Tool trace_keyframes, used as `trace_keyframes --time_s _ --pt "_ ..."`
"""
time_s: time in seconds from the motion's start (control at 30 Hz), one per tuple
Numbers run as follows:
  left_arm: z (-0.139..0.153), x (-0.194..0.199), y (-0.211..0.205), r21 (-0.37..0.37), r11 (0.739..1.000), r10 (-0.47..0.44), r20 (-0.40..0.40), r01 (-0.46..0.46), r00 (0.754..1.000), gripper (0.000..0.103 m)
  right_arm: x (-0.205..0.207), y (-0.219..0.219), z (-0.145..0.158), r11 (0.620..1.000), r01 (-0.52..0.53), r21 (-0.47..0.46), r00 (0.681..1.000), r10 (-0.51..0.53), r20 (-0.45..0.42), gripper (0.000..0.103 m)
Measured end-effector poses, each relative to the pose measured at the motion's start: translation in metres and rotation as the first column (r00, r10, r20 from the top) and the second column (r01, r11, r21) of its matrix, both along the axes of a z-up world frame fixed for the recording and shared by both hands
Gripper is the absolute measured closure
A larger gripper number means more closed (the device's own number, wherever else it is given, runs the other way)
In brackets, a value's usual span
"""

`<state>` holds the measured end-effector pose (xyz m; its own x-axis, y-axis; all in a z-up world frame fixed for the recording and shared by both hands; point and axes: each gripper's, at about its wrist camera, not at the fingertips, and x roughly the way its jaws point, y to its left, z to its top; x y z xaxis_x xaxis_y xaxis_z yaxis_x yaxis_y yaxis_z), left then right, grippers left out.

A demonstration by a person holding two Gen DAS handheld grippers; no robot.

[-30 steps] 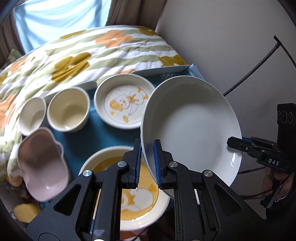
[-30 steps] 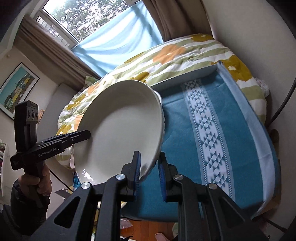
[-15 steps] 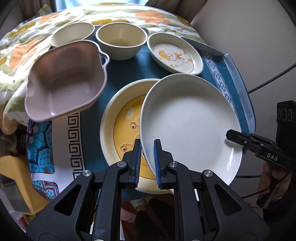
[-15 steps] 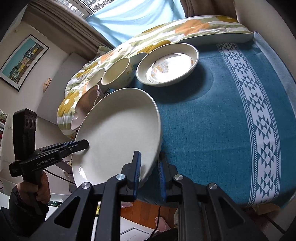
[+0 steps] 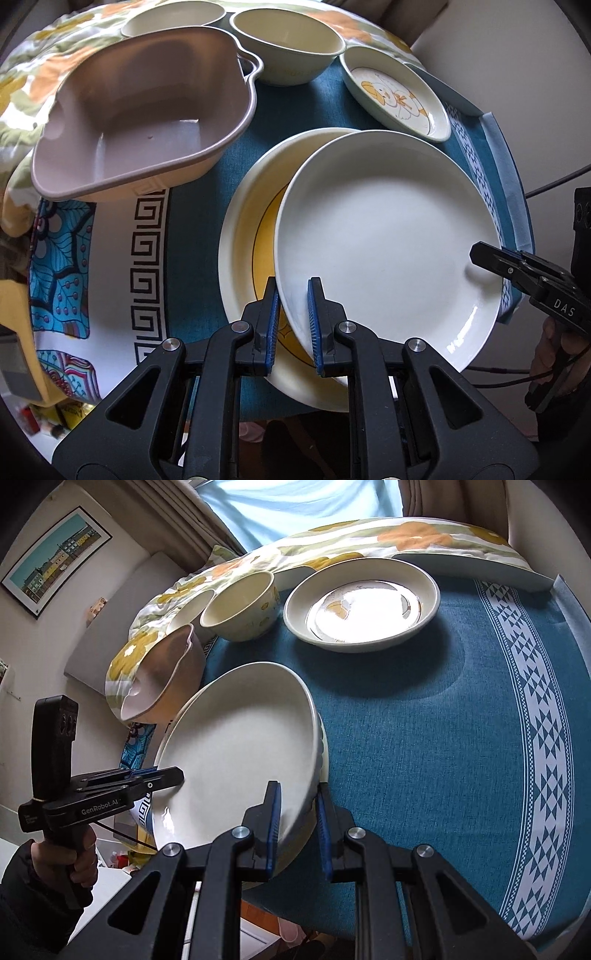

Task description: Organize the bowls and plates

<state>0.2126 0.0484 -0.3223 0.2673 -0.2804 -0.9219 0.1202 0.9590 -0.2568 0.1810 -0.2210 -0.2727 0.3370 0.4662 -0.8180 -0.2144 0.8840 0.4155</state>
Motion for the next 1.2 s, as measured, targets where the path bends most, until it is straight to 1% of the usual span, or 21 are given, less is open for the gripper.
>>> trace_keyframes --time_s 0.23,0.3,0.4,0.57,0.7,0.77,0.83,0.97,1.03,1.13,1.2 --pt "-0.001 0.001 -0.013 0.069 0.998 -0.009 0.025 0.008 1.000 0.091 0.003 0.000 -0.001 1.000 -0.020 -0.020 1.000 0.020 0.003 0.086" --pt "0.001 0.000 -0.019 0.104 0.994 -0.020 0.036 0.016 0.999 0.091 0.003 0.002 -0.001 0.999 -0.031 -0.037 0.999 0.031 0.007 0.086" --pt "0.003 -0.003 -0.032 0.179 0.984 -0.039 0.066 0.027 0.997 0.091 0.002 0.006 -0.001 0.996 -0.050 -0.069 0.998 0.052 0.021 0.086" --pt "0.006 -0.011 -0.039 0.284 0.959 -0.061 0.108 0.028 0.992 0.088 0.003 0.012 0.000 0.986 -0.093 -0.136 0.993 0.101 0.054 0.086" --pt "0.007 -0.014 -0.044 0.361 0.932 -0.075 0.133 0.023 0.988 0.087 0.003 0.023 0.003 0.970 -0.129 -0.204 0.986 0.148 0.082 0.086" --pt "0.008 -0.015 -0.043 0.377 0.926 -0.074 0.138 0.016 0.988 0.087 0.003 0.028 0.004 0.963 -0.143 -0.228 0.982 0.168 0.091 0.086" --pt "0.008 -0.015 -0.041 0.376 0.927 -0.073 0.139 0.015 0.988 0.087 0.004 0.030 0.003 0.956 -0.149 -0.252 0.979 0.178 0.097 0.086" --pt "0.008 -0.019 -0.047 0.421 0.907 -0.089 0.144 0.021 0.985 0.087 0.005 0.030 0.003 0.955 -0.150 -0.255 0.979 0.180 0.098 0.086" --pt "0.009 -0.020 -0.052 0.448 0.894 -0.097 0.148 0.021 0.984 0.087 0.005 0.031 0.003 0.951 -0.153 -0.269 0.977 0.186 0.101 0.086" --pt "0.007 -0.023 -0.060 0.512 0.858 -0.132 0.156 0.034 0.979 0.087 0.005 0.035 0.004 0.943 -0.159 -0.291 0.975 0.196 0.103 0.086" --pt "0.007 -0.025 -0.061 0.523 0.852 -0.139 0.162 0.035 0.977 0.087 0.006 0.035 0.004 0.943 -0.158 -0.294 0.976 0.195 0.101 0.086"
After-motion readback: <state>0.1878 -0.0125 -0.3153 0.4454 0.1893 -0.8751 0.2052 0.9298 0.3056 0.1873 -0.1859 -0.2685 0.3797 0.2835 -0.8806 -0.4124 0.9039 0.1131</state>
